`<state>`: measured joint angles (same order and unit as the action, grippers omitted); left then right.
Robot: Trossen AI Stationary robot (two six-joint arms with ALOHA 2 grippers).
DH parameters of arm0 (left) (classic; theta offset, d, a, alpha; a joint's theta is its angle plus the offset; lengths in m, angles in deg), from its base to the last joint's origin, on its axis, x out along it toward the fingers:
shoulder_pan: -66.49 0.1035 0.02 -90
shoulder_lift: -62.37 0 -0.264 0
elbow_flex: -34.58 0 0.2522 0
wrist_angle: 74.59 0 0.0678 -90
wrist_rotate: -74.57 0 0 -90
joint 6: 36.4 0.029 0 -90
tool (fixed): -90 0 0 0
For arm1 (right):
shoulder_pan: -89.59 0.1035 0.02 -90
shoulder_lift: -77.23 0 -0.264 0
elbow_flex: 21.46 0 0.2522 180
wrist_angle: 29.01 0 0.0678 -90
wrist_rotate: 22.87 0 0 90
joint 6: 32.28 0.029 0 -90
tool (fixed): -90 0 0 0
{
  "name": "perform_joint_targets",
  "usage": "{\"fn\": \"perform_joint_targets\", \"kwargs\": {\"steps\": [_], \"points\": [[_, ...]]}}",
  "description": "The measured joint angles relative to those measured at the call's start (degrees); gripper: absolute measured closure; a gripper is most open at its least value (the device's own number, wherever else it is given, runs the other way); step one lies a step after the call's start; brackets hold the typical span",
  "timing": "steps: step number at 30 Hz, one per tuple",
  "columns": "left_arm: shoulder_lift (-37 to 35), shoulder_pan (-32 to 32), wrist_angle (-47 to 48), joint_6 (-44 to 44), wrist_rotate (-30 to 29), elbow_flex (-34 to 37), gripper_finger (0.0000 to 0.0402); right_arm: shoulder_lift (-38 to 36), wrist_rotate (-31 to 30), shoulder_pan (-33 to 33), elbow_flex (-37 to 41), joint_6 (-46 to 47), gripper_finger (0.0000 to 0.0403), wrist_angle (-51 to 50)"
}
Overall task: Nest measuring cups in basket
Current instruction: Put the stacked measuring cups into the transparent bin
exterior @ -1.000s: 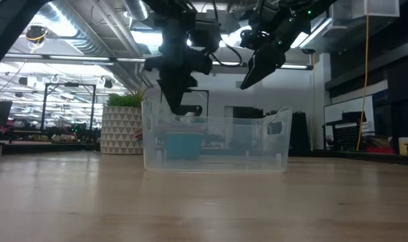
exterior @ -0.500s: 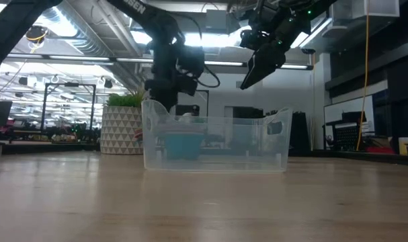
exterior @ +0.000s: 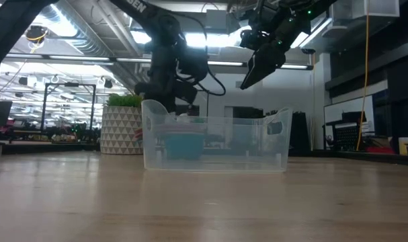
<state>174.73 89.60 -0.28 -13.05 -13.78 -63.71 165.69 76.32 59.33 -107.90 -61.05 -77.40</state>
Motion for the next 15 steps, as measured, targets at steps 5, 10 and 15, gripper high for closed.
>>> {"fn": "perform_joint_targets", "kwargs": {"steps": [5, 10, 15], "points": [[0.0, -2.8, 0.0, -0.8, 0.0, 0.0, 0.0399, 0.0, 0.0, 0.0, 0.0, 0.0, 0.0098, 0.0], [0.0, -3.7, 0.1, -3.7, 0.0, 0.0, 0.0397, -2.4, 0.5, 0.0, 0.1, 0.0, 0.0098, -0.9], [0.0, -3.8, 0.5, -3.8, 0.0, -0.1, 0.0394, -7.3, 12.0, -0.6, 0.1, -1.4, 0.0098, -1.2]]}}
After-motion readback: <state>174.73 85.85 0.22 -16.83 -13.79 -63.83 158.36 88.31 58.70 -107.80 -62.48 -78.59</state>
